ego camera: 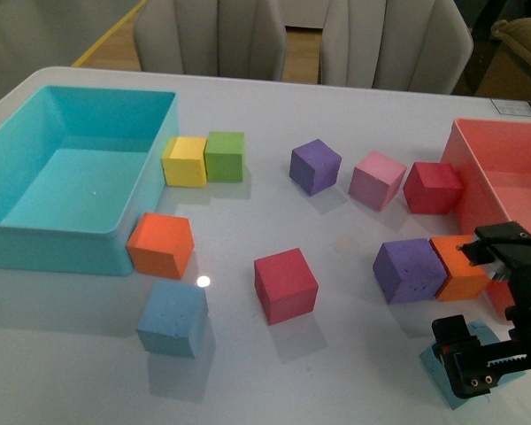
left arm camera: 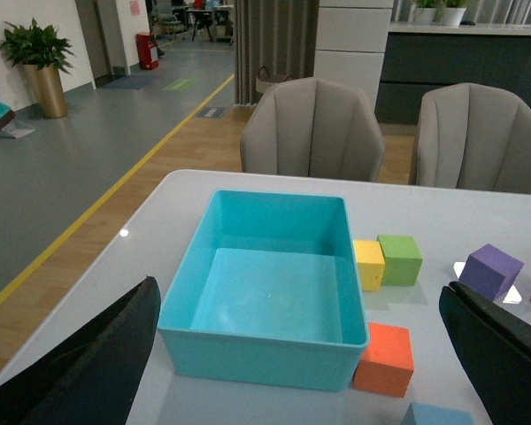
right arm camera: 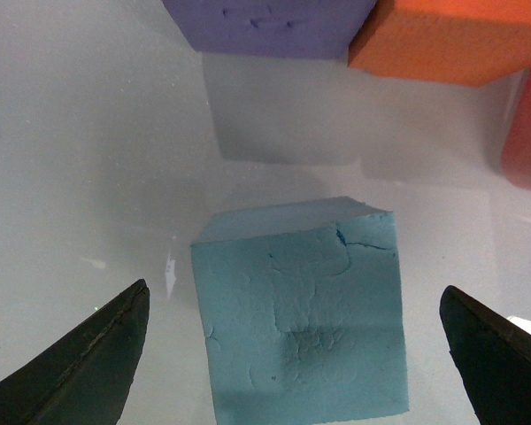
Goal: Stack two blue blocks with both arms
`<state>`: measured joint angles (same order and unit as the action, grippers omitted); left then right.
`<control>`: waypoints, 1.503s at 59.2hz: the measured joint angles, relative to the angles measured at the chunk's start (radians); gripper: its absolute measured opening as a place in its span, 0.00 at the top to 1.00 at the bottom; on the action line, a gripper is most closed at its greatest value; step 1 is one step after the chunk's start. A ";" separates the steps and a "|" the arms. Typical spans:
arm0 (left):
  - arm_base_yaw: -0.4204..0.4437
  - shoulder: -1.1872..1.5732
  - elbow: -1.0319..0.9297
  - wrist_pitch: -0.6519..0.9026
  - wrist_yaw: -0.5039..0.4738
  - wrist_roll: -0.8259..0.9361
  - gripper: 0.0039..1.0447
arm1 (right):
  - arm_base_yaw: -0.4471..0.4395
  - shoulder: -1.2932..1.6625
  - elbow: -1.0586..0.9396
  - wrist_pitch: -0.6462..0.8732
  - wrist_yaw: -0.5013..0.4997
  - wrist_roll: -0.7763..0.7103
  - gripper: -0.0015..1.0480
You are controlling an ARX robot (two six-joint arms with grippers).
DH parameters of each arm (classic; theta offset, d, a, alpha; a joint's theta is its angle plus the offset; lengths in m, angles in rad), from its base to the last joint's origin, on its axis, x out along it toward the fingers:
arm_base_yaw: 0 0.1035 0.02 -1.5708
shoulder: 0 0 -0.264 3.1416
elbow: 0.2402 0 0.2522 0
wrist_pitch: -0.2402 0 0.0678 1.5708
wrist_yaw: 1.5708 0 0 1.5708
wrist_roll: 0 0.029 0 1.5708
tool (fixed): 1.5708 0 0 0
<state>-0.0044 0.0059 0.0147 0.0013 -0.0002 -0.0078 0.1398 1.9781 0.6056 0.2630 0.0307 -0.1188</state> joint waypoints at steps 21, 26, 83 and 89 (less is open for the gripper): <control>0.000 0.000 0.000 0.000 0.000 0.000 0.08 | 0.006 0.120 0.048 -0.010 0.042 0.025 0.09; 0.000 0.000 0.000 0.000 0.000 0.000 0.08 | 0.011 0.122 0.054 -0.016 0.057 0.024 0.10; 0.000 0.000 0.000 0.000 0.000 0.000 0.08 | 0.175 -0.106 0.388 -0.284 0.026 0.112 0.55; 0.000 0.000 0.000 0.000 0.000 0.000 0.08 | 0.215 -0.008 0.515 -0.316 0.071 0.127 0.55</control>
<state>-0.0044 0.0059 0.0147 0.0013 -0.0002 -0.0078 0.3546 1.9701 1.1202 -0.0528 0.1017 0.0082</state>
